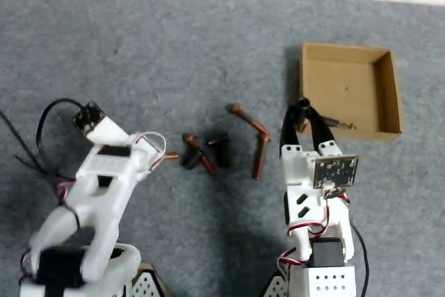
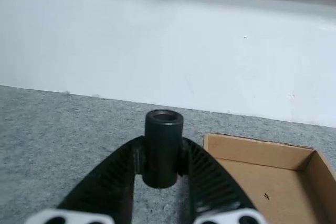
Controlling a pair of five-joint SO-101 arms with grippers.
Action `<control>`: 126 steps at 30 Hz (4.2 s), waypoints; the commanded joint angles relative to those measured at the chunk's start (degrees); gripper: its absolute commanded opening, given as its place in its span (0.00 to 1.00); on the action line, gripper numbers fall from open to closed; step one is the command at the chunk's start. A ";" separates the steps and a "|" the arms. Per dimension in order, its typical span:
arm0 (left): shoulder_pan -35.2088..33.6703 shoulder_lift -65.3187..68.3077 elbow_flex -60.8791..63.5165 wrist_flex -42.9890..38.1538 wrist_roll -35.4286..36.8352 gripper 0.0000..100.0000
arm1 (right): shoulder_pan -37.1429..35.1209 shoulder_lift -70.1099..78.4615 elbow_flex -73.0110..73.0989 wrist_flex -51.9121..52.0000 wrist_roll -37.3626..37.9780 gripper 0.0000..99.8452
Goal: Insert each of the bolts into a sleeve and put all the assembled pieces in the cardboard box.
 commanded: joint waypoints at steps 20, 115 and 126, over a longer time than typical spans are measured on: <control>-4.09 7.52 -6.11 2.64 -3.34 0.02 | -1.80 -1.10 7.08 0.13 0.44 0.01; 23.87 -86.99 29.23 -25.76 -17.85 0.01 | -28.70 -1.10 7.16 13.41 10.46 0.01; 27.82 -86.99 33.54 -25.76 -18.29 0.01 | -28.79 -1.10 7.16 13.49 10.46 0.01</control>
